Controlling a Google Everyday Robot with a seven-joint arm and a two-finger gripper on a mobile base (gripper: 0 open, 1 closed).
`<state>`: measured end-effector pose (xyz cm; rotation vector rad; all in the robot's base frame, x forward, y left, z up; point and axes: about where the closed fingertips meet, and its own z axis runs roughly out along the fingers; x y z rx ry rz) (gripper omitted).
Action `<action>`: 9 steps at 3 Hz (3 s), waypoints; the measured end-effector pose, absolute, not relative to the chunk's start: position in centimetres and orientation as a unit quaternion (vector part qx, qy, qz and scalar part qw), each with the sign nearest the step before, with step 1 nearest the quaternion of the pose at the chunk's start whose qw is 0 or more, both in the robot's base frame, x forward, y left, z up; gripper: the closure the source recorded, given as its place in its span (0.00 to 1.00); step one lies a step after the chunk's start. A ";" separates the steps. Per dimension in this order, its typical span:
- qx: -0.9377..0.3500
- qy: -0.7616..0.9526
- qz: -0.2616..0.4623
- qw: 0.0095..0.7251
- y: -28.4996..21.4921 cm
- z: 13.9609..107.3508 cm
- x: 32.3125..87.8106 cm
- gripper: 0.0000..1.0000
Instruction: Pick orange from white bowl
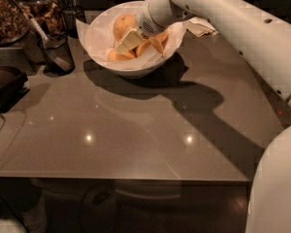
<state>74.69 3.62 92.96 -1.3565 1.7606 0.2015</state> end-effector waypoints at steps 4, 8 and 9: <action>-0.550 0.704 0.091 0.441 3.7 93.4 74.5 1.00; -0.524 0.692 0.135 0.478 4.3 96.4 73.6 1.00; -0.521 0.695 0.138 0.476 4.6 96.4 73.2 1.00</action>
Offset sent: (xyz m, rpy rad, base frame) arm 0.0019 -0.0019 -0.0065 -0.0050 0.0004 0.0331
